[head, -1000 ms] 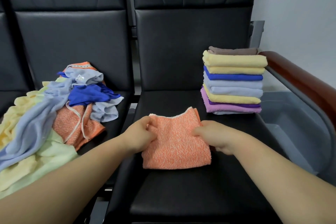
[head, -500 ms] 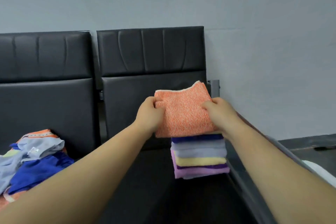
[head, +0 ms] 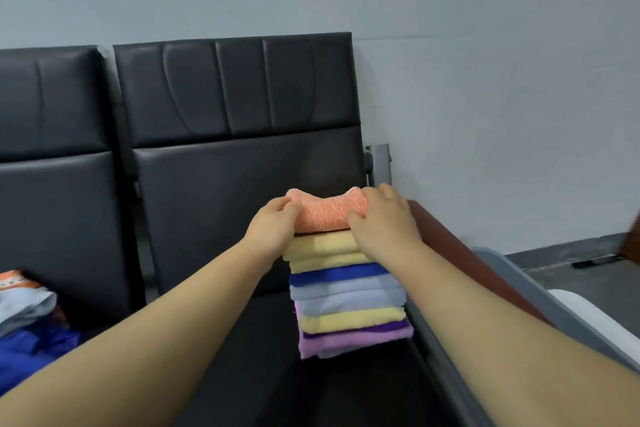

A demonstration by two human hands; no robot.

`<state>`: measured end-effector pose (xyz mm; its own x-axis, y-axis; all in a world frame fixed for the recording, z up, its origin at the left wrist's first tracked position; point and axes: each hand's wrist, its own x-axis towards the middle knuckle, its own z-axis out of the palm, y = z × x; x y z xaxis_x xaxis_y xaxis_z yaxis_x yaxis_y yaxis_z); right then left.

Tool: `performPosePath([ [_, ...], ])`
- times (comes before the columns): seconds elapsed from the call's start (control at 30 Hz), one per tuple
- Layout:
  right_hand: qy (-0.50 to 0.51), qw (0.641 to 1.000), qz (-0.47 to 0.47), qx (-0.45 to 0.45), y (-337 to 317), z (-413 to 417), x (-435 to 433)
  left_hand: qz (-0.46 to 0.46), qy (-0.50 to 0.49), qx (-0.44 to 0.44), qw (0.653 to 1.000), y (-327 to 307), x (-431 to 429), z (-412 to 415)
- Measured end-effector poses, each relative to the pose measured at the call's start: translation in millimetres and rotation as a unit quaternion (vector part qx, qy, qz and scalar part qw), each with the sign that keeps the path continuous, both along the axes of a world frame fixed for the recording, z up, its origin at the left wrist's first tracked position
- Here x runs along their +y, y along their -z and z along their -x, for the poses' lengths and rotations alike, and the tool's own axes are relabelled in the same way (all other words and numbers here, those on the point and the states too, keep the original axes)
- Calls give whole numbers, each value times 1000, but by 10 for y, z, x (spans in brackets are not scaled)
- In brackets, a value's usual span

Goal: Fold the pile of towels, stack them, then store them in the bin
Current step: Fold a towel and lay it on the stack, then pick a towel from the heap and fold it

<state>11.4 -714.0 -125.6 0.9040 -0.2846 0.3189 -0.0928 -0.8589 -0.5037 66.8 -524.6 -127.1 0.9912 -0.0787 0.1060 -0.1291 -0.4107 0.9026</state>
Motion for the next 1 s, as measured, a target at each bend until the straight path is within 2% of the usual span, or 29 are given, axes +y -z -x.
performPosePath([
  [0.13,-12,999,23,33,92,479,365,-47,16,-25,998,87,348,422],
  [0.23,-35,997,9,61,198,788,804,-129,6,-39,991,181,793,788],
  [0.5,-197,971,-33,134,423,1052,2216,-237,-82,7,968,416,2476,1364],
  [0.6,-263,947,-39,180,475,1014,2694,-319,-115,40,940,565,3041,1508],
  [0.7,-318,922,9,222,543,906,3190,-384,-140,60,911,675,3602,1540],
  [0.83,-360,901,18,243,631,771,3868,-386,-215,53,896,712,4272,1484],
  [1.0,-392,889,-6,235,784,625,4710,-356,-302,118,876,920,4793,1465],
])
